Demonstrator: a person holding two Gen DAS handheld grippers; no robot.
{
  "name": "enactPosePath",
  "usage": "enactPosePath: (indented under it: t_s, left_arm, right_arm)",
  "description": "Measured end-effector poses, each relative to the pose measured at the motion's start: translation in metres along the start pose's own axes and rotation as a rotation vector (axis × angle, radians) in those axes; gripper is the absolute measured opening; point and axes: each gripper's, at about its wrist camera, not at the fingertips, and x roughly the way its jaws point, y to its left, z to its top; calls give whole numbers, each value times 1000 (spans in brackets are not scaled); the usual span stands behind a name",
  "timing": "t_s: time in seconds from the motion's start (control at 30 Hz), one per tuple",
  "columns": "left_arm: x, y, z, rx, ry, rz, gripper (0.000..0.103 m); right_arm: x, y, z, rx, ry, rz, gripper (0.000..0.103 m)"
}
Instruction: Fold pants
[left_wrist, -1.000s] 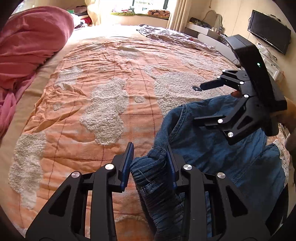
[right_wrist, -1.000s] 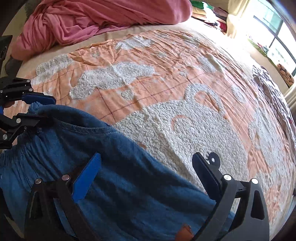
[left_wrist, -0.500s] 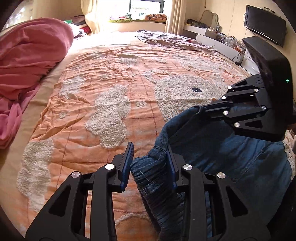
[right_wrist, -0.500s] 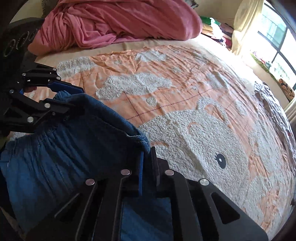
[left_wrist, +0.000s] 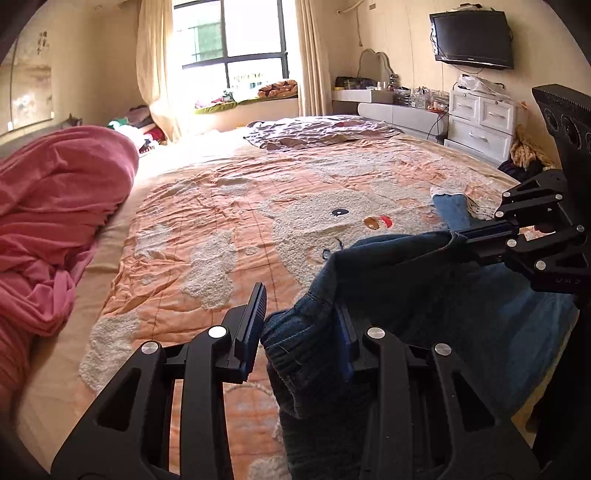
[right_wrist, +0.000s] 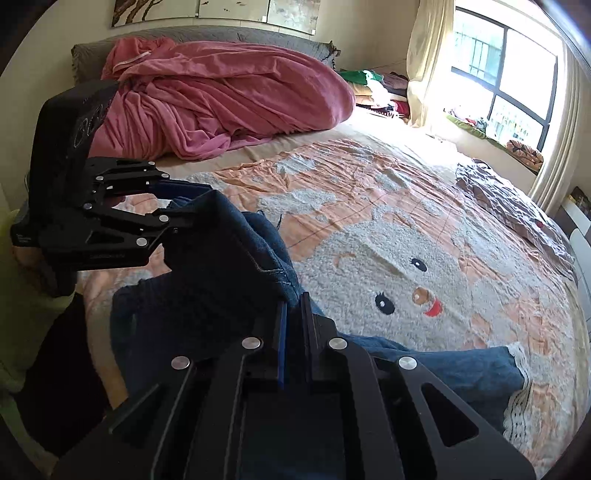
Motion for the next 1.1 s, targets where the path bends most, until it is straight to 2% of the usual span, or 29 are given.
enactPosePath:
  t_s: [0.17,0.33,0.5,0.53,0.6,0.7,0.8,0.93,1.03,1.1]
  left_arm:
    - [-28,-28,-34,89,19,45,27]
    - [-40,-28,-62,55,62,13,27]
    - [-45,-25,-77,36,106,14,29]
    - [-45,-24,-79,34,115,23,33]
    - [-45,-24,-83,41,137,61,36]
    - [-49,-15,-90,14,160,94,38]
    - [-59,2,-90,-50,170,129,38]
    - [-85,10,-71,-132,96,126,39]
    - [-87,2,-46,-144,58,89,44]
    - [-75,-12,-33,-145,58,22,44]
  right_arm:
    - [-23,35,-34,30,-10,40,6]
    - [-27,64,-63,56,-3,81,6]
    - [-16,90,-88,51,21,113,6]
    - [-11,96,-92,44,35,112,6]
    - [-4,104,-96,41,57,107,8]
    - [-6,110,-95,33,42,105,9]
    - [-7,107,-94,79,23,127,9]
    - [0,115,-98,70,22,121,10]
    - [0,116,-100,88,12,133,12]
    - [-2,119,-101,69,7,119,13]
